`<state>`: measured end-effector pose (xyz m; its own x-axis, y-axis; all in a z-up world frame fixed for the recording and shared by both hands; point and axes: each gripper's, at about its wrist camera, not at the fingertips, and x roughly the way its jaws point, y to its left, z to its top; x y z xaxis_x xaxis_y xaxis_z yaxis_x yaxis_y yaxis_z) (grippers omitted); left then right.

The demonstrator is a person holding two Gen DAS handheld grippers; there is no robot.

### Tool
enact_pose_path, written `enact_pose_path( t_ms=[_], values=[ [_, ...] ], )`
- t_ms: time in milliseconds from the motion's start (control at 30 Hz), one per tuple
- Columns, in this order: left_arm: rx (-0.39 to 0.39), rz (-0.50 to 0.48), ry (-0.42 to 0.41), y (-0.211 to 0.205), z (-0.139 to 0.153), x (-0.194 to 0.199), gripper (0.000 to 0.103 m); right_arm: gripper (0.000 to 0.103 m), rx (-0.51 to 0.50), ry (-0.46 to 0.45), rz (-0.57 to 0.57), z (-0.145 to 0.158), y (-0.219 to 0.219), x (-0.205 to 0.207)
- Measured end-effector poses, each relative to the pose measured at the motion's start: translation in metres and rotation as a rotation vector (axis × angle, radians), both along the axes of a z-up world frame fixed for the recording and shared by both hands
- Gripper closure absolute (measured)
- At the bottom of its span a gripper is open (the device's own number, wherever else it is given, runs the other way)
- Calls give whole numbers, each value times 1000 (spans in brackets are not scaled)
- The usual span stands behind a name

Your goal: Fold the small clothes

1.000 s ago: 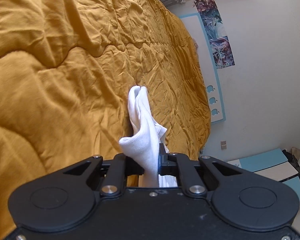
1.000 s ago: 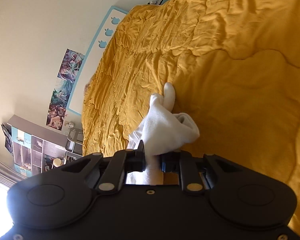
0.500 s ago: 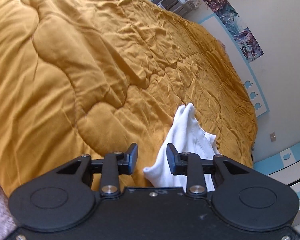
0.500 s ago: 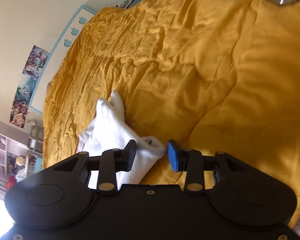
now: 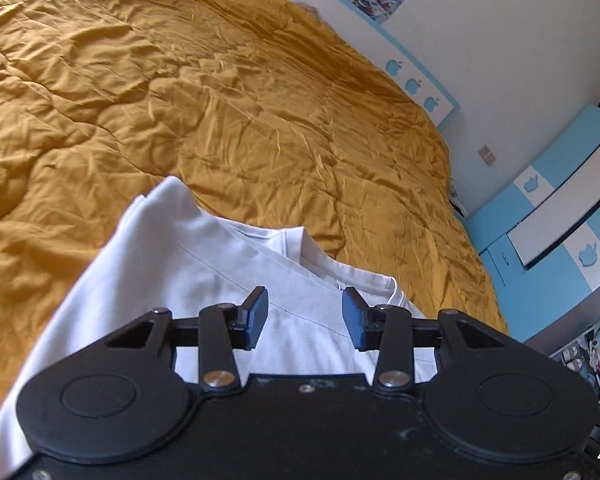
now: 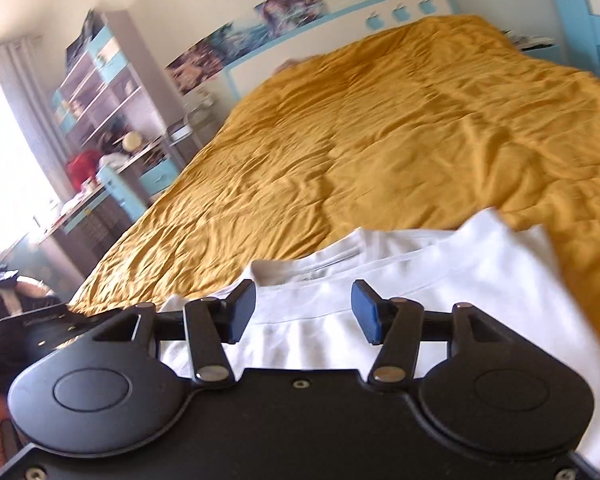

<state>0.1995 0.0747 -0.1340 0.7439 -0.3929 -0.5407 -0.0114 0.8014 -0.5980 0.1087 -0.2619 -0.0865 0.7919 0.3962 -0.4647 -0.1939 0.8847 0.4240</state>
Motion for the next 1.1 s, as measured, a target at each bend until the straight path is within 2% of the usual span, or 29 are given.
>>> enact_pose_path(
  t_ms=[100, 233, 333, 467, 567, 733, 800, 900, 967, 1100],
  values=[
    [21, -51, 63, -27, -22, 28, 62, 50, 11, 81, 130, -26, 28, 37],
    [72, -31, 119, -28, -44, 53, 62, 50, -19, 156, 225, -52, 48, 58],
    [43, 15, 130, -2, -56, 62, 61, 50, -53, 180, 192, -61, 35, 70],
    [35, 52, 118, 29, -57, 66, 59, 50, -33, 197, 39, -63, -21, 80],
    [71, 68, 99, 40, -53, 71, 59, 50, -65, 183, -89, -60, -64, 85],
    [167, 99, 97, 47, -51, 80, 59, 58, 21, 200, -221, -63, -115, 88],
    [193, 97, 106, 44, -50, 83, 59, 58, 38, 205, -228, -64, -116, 87],
    [254, 90, 102, 32, -35, 82, 59, 54, -39, 195, -213, -57, -101, 85],
    [242, 81, 84, 26, -22, 72, 59, 53, -63, 161, -192, -46, -90, 77],
    [249, 34, 50, 7, 5, 44, 59, 51, -22, 98, -119, -19, -68, 54]
  ],
)
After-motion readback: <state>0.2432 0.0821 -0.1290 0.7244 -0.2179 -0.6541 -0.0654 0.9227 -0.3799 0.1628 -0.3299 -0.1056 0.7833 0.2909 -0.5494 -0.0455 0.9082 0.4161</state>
